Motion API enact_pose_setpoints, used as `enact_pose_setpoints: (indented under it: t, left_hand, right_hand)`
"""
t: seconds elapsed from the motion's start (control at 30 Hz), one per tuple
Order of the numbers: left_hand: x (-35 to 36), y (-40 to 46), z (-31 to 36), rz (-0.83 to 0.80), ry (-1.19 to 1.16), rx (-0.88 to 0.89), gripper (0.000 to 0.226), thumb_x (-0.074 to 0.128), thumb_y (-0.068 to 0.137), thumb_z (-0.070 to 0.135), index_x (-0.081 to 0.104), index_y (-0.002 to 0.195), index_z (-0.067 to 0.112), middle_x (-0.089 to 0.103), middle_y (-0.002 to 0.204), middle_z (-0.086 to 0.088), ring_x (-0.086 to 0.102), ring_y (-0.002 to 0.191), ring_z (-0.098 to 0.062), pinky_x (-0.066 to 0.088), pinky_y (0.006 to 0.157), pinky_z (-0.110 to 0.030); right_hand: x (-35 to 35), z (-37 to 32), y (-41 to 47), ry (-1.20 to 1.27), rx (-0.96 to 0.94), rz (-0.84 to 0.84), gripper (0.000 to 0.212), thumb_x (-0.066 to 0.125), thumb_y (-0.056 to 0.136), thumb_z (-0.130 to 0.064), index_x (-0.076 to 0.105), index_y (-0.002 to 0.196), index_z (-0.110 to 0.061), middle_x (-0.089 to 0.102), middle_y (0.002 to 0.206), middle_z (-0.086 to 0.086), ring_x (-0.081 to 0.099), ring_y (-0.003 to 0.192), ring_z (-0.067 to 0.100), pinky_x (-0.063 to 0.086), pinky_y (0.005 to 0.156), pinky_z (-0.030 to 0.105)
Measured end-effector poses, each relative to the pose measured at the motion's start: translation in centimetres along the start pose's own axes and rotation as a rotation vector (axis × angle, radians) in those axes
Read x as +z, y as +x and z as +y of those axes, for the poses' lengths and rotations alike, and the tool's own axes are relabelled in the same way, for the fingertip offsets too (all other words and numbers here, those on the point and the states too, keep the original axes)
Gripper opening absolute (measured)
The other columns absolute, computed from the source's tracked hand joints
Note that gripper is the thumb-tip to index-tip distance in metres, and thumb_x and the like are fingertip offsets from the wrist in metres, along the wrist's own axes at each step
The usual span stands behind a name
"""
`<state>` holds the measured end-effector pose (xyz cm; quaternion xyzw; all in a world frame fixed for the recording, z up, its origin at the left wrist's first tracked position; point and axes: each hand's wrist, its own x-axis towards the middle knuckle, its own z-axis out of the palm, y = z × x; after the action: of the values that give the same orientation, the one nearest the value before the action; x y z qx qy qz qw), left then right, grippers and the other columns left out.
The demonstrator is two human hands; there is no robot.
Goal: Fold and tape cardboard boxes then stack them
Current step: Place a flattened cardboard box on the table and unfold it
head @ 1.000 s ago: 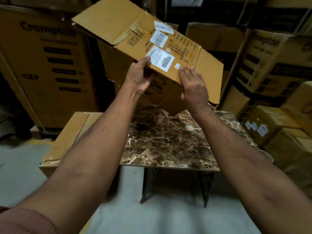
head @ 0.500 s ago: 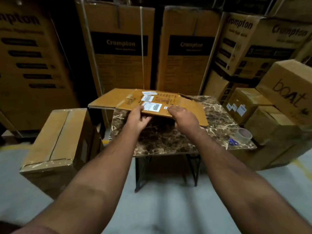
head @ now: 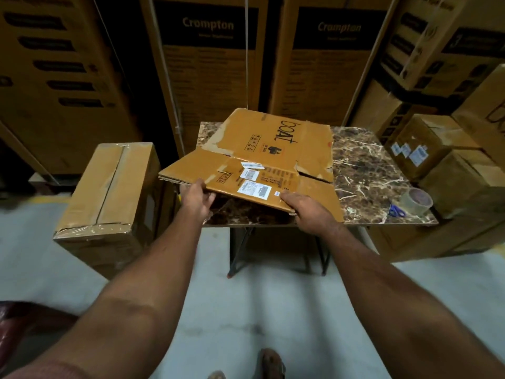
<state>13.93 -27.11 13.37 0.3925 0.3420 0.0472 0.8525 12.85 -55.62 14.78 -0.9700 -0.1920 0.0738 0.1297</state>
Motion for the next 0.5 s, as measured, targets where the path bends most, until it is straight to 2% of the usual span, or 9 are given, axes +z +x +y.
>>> enact_pose_setpoints:
  t: [0.1, 0.13, 0.23, 0.3, 0.37, 0.43, 0.5]
  left_hand:
    - [-1.7, 0.3, -0.8, 0.025, 0.077, -0.022, 0.041, 0.053, 0.103, 0.034, 0.050, 0.135, 0.009, 0.067, 0.123, -0.012, 0.070, 0.100, -0.023, 0.059, 0.083, -0.036]
    - [-1.9, 0.3, -0.9, 0.028, 0.109, -0.034, 0.045, 0.050, 0.103, 0.040, 0.050, 0.135, 0.009, 0.066, 0.124, -0.011, 0.069, 0.103, -0.023, 0.059, 0.083, -0.035]
    - [-1.9, 0.4, -1.3, 0.030, 0.163, -0.105, 0.060, 0.037, 0.103, 0.055, 0.044, 0.144, 0.012, 0.059, 0.134, -0.014, 0.061, 0.119, -0.027, 0.052, 0.100, -0.037]
    - [-2.0, 0.4, -1.4, 0.051, 0.231, -0.131, 0.054, 0.037, 0.106, 0.049, 0.048, 0.140, 0.010, 0.060, 0.130, -0.013, 0.062, 0.113, -0.025, 0.057, 0.087, -0.032]
    - [-2.4, 0.8, -1.5, 0.078, 0.286, -0.126, 0.034, 0.045, 0.106, 0.029, 0.053, 0.132, 0.008, 0.062, 0.125, -0.013, 0.064, 0.106, -0.023, 0.057, 0.072, -0.028]
    - [-2.9, 1.3, -1.8, 0.077, 0.282, -0.119, 0.020, 0.050, 0.103, 0.014, 0.054, 0.121, 0.006, 0.062, 0.126, -0.015, 0.063, 0.114, -0.025, 0.057, 0.075, -0.027]
    - [-3.2, 1.3, -2.3, 0.081, 0.279, -0.105, 0.016, 0.052, 0.101, 0.010, 0.053, 0.117, 0.007, 0.060, 0.124, -0.014, 0.062, 0.115, -0.025, 0.056, 0.081, -0.027]
  right_hand:
    - [1.0, 0.2, -0.2, -0.062, 0.085, -0.085, 0.075, 0.053, 0.085, 0.007, 0.037, 0.149, -0.030, 0.048, 0.150, 0.003, 0.048, 0.132, 0.027, 0.043, 0.109, 0.041]
    - [1.2, 0.3, -0.2, -0.073, 0.102, -0.094, 0.074, 0.053, 0.085, 0.007, 0.037, 0.147, -0.031, 0.050, 0.147, 0.003, 0.050, 0.129, 0.027, 0.043, 0.107, 0.042]
    - [1.3, 0.7, -0.1, -0.111, 0.169, -0.114, 0.072, 0.054, 0.083, 0.008, 0.036, 0.142, -0.029, 0.050, 0.145, 0.004, 0.048, 0.129, 0.028, 0.039, 0.108, 0.047]
    - [1.6, 1.7, 0.1, -0.137, 0.231, -0.176, 0.074, 0.060, 0.081, 0.005, 0.034, 0.142, -0.028, 0.045, 0.148, 0.004, 0.046, 0.131, 0.029, 0.038, 0.108, 0.051]
    - [1.7, 2.7, 0.3, -0.123, 0.274, -0.293, 0.082, 0.075, 0.080, -0.012, 0.029, 0.146, -0.028, 0.040, 0.152, 0.004, 0.043, 0.134, 0.030, 0.038, 0.109, 0.054]
    - [1.9, 3.0, 1.0, -0.057, 0.268, -0.386, 0.090, 0.082, 0.076, -0.043, 0.029, 0.148, -0.028, 0.039, 0.151, 0.004, 0.040, 0.135, 0.029, 0.035, 0.112, 0.057]
    - [2.5, 2.2, 2.4, -0.026, 0.200, -0.393, 0.088, 0.071, 0.076, -0.065, 0.032, 0.147, -0.029, 0.042, 0.148, 0.006, 0.039, 0.136, 0.029, 0.033, 0.113, 0.059]
